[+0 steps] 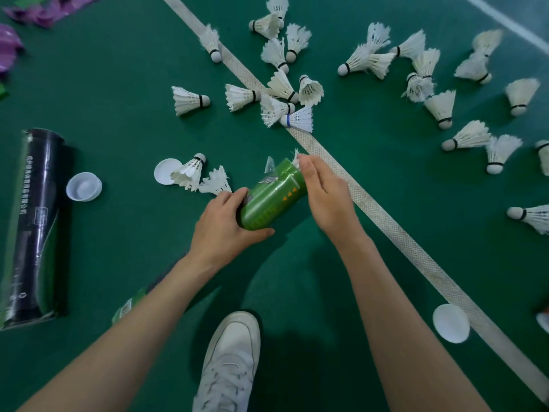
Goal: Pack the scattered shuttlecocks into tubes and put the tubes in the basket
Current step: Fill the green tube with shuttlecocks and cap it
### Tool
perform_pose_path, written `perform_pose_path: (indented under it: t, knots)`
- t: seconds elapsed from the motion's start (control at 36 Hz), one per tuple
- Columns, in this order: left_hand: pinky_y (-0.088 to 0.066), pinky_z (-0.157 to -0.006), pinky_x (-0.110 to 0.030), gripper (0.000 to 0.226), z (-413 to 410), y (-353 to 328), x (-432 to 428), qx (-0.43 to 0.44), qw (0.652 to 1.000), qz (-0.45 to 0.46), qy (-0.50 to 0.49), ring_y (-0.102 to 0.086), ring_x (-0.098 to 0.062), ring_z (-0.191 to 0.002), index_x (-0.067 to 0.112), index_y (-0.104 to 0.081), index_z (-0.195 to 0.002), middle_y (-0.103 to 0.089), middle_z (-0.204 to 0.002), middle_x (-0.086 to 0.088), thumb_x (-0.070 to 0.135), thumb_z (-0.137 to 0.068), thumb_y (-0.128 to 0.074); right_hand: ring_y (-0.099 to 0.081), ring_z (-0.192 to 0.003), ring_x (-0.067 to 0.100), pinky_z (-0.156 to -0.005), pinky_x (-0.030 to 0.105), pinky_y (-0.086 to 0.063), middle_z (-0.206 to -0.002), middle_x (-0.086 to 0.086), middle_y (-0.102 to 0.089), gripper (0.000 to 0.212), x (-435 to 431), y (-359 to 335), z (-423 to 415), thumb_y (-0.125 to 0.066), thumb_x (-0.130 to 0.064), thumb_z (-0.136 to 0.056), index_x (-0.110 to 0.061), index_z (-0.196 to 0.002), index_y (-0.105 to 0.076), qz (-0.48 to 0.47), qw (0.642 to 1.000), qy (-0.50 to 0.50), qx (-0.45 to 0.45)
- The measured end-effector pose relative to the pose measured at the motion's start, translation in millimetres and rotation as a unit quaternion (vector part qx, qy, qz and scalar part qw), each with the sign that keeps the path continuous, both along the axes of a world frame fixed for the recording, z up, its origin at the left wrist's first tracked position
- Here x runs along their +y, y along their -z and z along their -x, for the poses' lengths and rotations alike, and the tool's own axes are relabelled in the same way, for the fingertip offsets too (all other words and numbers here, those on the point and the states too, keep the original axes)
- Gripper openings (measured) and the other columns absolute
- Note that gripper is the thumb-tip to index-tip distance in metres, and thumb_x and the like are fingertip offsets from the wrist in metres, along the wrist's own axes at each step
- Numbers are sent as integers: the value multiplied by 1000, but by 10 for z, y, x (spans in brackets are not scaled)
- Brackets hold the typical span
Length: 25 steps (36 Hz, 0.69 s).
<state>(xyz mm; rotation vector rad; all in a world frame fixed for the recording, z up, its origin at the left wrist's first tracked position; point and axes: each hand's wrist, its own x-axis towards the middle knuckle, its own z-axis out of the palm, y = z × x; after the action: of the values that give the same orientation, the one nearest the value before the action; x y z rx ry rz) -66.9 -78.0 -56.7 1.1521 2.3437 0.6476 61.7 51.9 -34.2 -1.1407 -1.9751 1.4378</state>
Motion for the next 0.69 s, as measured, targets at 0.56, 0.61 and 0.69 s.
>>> perform_pose_path:
  t: [0.56,0.61,0.69]
  knots:
    - [-39,-71,-32,67,808,-1,-381,10,985,78,-154,-50,-18,-90,28,-54,-121,-51,-97,3,56,-65,-77,-46,-93,6,-73,11,-31,-112,4,-50,26,-165,313,1288,-40,-26,-101,-11,-111,-60,65,997,28,29]
    - [-36,-70,-31,64,926,7,-463,14,981,82,-177,-49,-18,-88,26,-54,-119,-51,-97,1,54,-66,-76,-46,-98,10,-75,9,-28,-117,7,-49,23,-204,381,1393,-42,-19,-100,-10,-111,-60,57,998,7,6]
    - [-35,-70,-30,64,1023,38,-533,9,975,81,-205,-46,-17,-86,23,-53,-121,-50,-99,0,52,-69,-75,-41,-116,14,-85,3,-27,-131,6,-42,34,-248,494,1469,-41,-3,-95,-16,-123,-56,43,994,-83,-53]
